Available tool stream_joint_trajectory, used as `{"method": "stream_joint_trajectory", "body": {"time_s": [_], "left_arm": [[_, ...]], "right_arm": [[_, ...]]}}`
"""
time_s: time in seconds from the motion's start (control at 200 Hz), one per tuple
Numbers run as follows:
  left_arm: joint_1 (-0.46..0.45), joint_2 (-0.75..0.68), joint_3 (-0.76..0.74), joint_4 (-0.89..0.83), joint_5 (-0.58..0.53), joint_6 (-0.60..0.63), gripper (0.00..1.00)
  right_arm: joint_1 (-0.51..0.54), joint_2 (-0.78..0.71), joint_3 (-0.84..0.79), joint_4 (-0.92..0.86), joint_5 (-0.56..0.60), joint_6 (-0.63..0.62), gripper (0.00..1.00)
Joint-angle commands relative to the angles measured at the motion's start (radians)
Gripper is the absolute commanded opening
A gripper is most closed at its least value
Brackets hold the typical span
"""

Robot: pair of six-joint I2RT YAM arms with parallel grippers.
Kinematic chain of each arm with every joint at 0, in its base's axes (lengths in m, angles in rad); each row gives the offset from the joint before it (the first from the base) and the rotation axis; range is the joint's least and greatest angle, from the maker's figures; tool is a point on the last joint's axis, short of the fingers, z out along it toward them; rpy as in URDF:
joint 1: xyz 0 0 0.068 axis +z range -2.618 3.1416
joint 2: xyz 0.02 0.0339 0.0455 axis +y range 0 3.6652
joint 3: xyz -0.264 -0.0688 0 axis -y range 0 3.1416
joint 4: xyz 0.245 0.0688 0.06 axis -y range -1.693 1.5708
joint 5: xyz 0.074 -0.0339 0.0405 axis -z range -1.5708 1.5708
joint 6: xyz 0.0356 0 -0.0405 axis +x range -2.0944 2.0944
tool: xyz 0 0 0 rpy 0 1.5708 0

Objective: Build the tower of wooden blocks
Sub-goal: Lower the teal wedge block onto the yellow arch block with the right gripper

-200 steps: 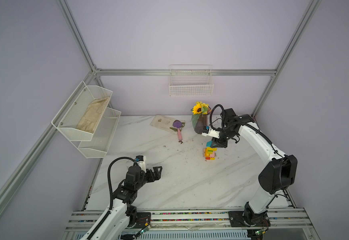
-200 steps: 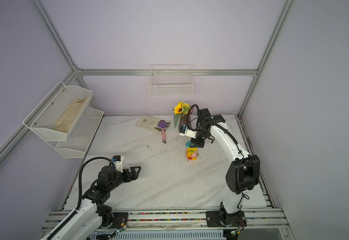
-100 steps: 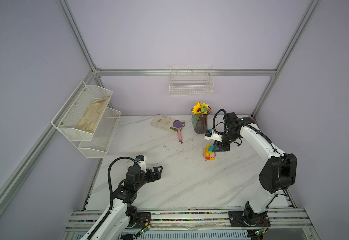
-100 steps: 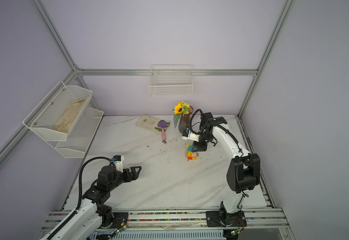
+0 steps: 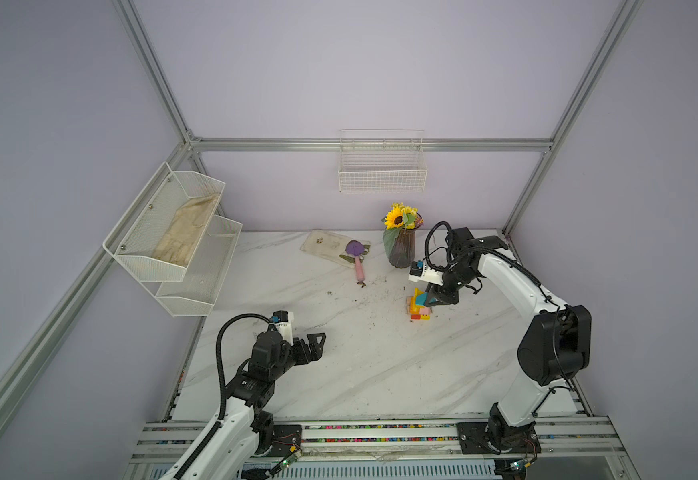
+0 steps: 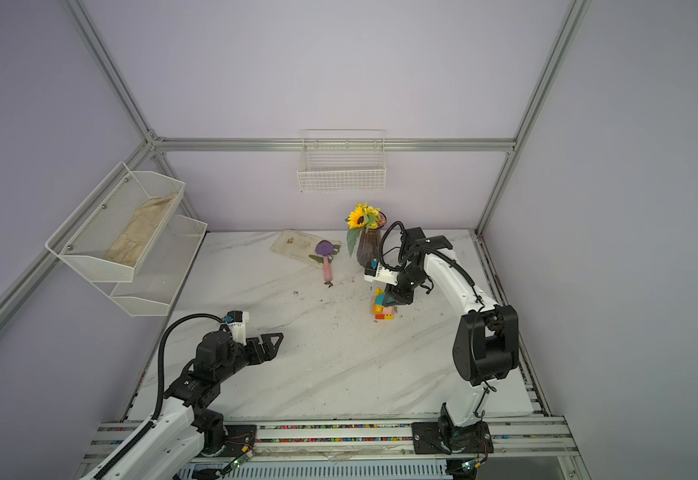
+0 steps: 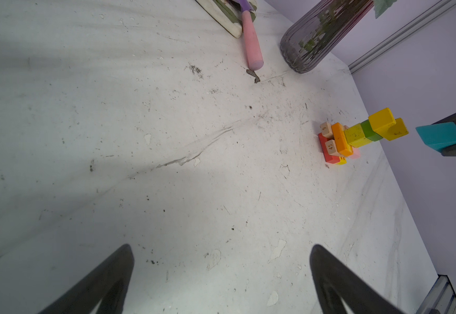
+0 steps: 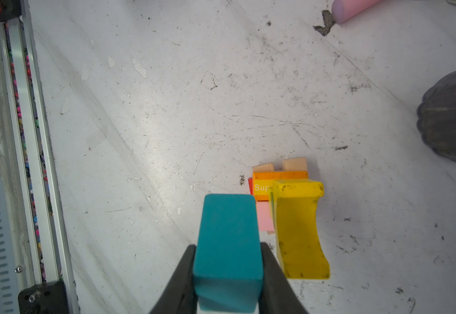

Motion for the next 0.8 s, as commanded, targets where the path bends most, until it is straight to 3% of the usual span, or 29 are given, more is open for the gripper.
{"method": "stream_joint_trajectory", "body": {"time_s": [0.0,0.325,0.795], "left_arm": [[0.002,-0.006,0.008,0.047,0.017,0.006,1.0],[0.002,0.0,0.008,0.05,0.014,0.006,1.0],[0.002,0.009,0.008,0.054,0.012,0.004,1.0]], "right_arm": [[-0.003,0.039,0.034,-0.009,-0.034,-0.029,0.0],[-0.027,0.048,0.029,0.07,-0.041,-0.066,0.0],[-0.074,0.018,-0.058,0.214,-0.148,-0.059,0.0]]}}
